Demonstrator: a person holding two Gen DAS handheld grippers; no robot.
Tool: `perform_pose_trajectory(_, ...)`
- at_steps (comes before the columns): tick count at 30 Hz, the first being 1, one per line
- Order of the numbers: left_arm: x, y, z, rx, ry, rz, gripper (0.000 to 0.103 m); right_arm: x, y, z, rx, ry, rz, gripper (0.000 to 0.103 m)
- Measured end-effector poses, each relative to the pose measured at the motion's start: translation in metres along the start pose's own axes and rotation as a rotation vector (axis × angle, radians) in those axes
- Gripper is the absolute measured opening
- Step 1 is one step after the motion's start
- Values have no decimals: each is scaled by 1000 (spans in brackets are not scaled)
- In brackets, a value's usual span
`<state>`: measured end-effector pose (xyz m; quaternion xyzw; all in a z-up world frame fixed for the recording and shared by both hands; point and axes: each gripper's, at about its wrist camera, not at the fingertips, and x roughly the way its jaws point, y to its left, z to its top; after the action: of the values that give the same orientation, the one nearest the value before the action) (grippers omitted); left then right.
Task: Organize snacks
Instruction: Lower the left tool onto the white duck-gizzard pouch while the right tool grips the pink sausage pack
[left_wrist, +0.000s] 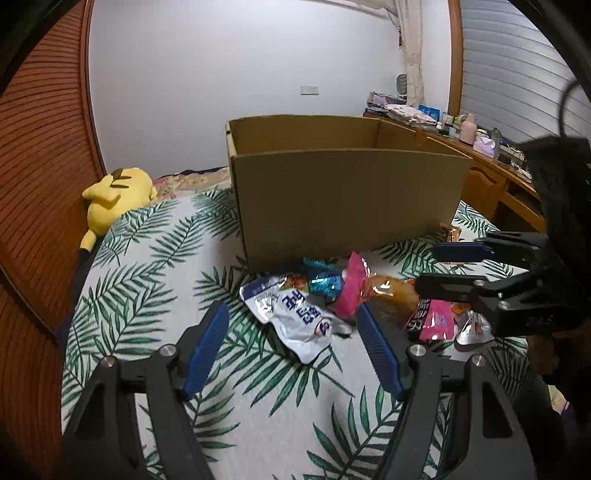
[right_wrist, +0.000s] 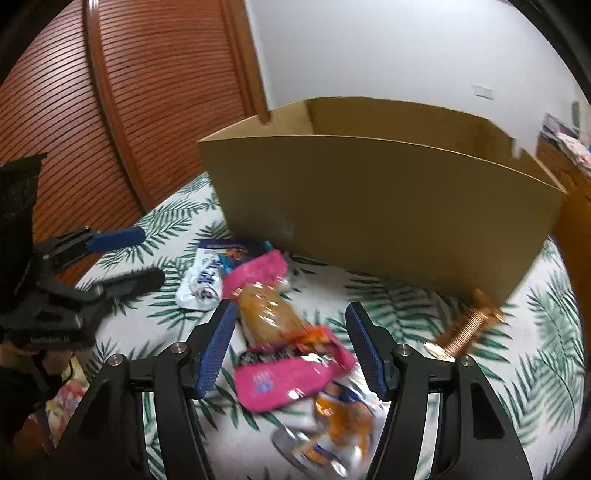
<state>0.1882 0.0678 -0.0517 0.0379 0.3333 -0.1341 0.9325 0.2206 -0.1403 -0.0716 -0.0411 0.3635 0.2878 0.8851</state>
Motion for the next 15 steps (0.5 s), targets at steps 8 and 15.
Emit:
perform_pose_trajectory(8,2,9,-8,-29,21,19,72,27,16,8,-74,71,27,61)
perform_pose_trajectory(15,7,15,-13,-49,33,24,72,42,20,7,-98,116,18,61)
